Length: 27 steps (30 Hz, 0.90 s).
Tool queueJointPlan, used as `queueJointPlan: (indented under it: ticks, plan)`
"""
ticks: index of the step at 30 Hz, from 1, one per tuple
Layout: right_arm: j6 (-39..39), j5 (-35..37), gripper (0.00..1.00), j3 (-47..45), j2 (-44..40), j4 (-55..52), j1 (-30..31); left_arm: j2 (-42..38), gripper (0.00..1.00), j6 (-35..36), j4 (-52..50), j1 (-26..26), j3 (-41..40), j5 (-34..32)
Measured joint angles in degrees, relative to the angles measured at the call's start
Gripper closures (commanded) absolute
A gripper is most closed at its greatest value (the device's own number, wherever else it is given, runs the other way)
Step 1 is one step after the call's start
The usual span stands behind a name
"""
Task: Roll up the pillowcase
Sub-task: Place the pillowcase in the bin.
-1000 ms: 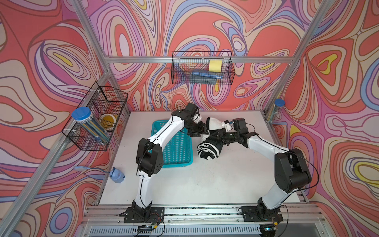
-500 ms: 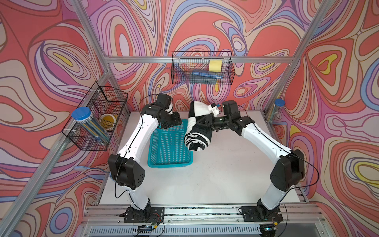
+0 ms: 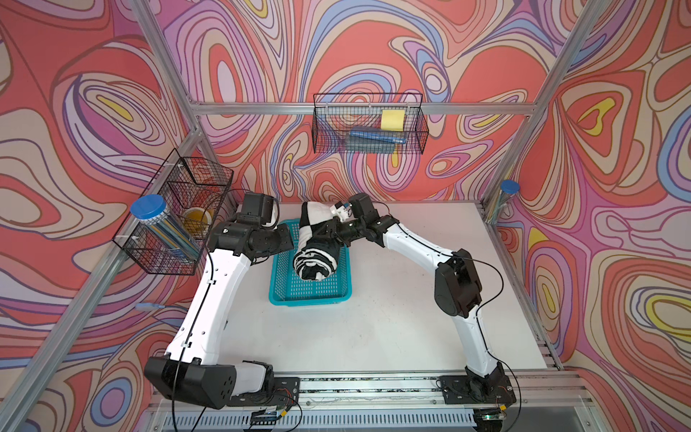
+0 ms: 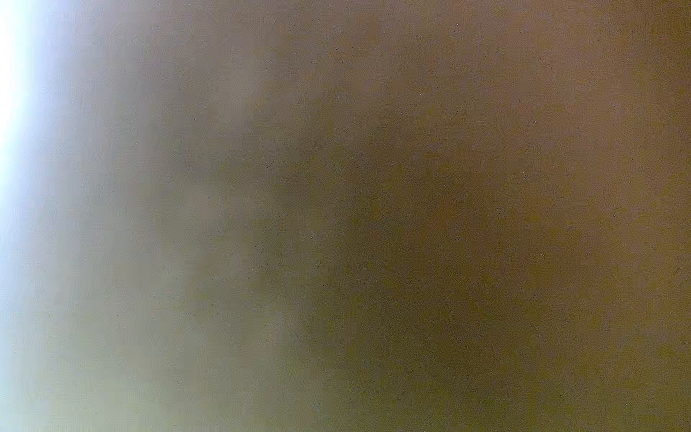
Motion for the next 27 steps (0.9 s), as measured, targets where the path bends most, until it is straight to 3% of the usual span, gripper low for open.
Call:
queueJointPlan:
  ticks: [7, 13, 16, 22, 27]
  plan:
    - [3.8, 0.9, 0.87, 5.1, 9.0, 2.6, 0.5, -0.5, 0.49, 1.6, -0.1, 0.0, -1.7, -0.4]
    - [1.7, 2.5, 0.86, 11.0, 15.0, -1.7, 1.8, -0.4, 0.49, 1.9, 1.4, 0.0, -3.7, 1.6]
    - [-0.4, 3.6, 0.81, 12.9, 16.4, -5.1, 2.5, 0.2, 0.49, 1.6, 3.6, 0.0, -7.3, 3.5]
    - [-3.5, 6.1, 0.71, 14.0, 16.7, -10.1, 3.2, 5.5, 0.50, -1.3, 10.4, 0.0, -15.8, 5.6]
    - [-3.9, 7.2, 0.67, 13.9, 16.7, -10.9, 3.3, 12.4, 0.52, -4.0, 16.2, 0.0, -17.6, 5.8]
